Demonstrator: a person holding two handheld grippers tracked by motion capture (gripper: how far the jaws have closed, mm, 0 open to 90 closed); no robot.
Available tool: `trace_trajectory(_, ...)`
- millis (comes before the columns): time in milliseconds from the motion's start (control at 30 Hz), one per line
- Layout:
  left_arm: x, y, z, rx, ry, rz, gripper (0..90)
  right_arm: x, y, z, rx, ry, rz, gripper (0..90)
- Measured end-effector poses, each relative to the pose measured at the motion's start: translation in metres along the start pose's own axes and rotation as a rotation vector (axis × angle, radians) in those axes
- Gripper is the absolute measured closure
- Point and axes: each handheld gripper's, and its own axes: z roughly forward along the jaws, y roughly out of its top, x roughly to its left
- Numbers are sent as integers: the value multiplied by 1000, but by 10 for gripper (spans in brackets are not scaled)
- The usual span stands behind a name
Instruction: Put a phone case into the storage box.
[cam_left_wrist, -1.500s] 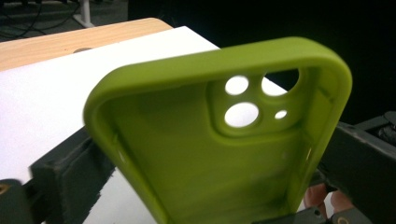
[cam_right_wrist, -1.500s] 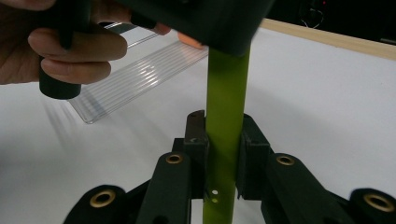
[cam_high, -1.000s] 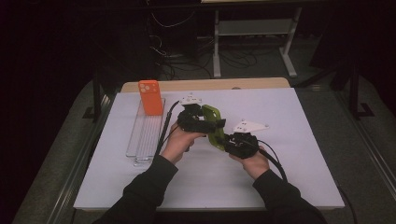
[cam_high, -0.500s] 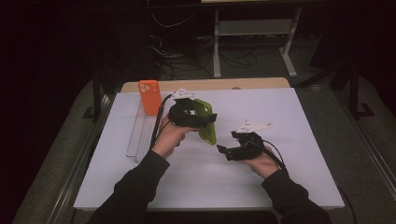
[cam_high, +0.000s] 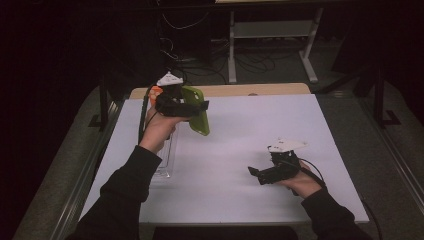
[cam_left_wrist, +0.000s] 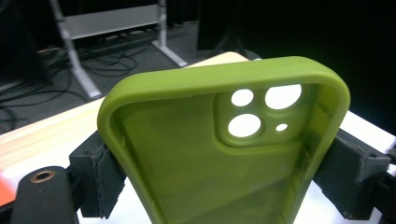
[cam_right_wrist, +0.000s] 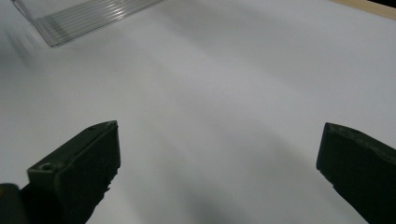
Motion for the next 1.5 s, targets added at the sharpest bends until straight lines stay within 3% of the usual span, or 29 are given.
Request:
trace_trajectory(233, 27, 3, -18, -5, 106, -13, 137, -8, -18, -14, -14, -4, 15, 0)
trace_trajectory(467, 48, -1, -25, -1, 230, -51, 137, -6, -30, -14, 19, -7, 2, 0)
trace_trajectory(933, 76, -11, -1, 37, 467, -87, 136, -5, -30, -13, 22, -8, -2, 0)
trace_trajectory(967, 79, -12, 1, 54, 480, -76, 136, -4, -30, -13, 20, -8, 0, 0)
trace_trajectory(1033, 82, -15, 6, 40, 499, -90, 136, -5, -30, -14, 19, -6, -7, 0)
trace_trajectory(1233, 95, -27, 20, 73, 561, -100, 135, -5, -30, -14, 21, -5, -1, 0)
trace_trajectory(1500, 106, -40, 34, 112, 602, -128, 135, -6, -31, -15, 16, -7, -3, 0)
